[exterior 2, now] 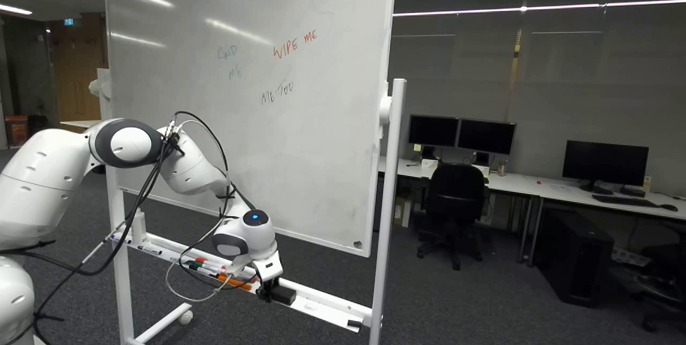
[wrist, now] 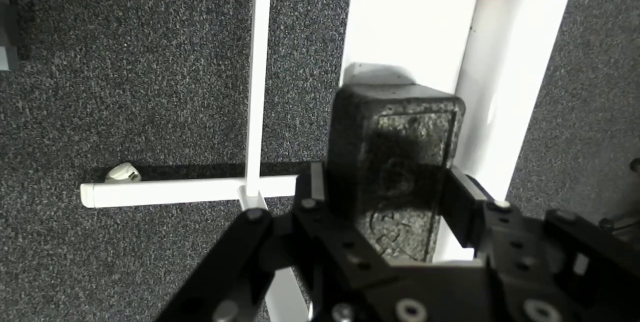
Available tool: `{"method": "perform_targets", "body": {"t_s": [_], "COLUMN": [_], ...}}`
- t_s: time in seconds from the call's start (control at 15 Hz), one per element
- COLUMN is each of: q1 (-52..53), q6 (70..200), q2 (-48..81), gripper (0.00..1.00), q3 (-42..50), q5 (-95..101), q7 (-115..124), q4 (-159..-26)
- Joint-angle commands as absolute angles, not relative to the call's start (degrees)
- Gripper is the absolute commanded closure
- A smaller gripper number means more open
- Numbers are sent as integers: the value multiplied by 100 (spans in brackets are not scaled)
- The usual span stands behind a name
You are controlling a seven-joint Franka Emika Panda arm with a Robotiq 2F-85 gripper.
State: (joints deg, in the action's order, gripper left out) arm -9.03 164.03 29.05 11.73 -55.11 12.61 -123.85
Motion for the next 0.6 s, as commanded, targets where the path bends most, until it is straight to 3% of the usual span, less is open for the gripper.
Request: {"method": "perform_targets", "body": {"t_s": [0.0, 0.53], "q1": [-942, -927], "q6": [16249, 16251], "q2": [2614, 1257], "gripper": [66, 66], "q3": [1195, 1135], "q5": [-5017, -4791], "q7": [1380, 689], "q4": [-12519, -13409]}}
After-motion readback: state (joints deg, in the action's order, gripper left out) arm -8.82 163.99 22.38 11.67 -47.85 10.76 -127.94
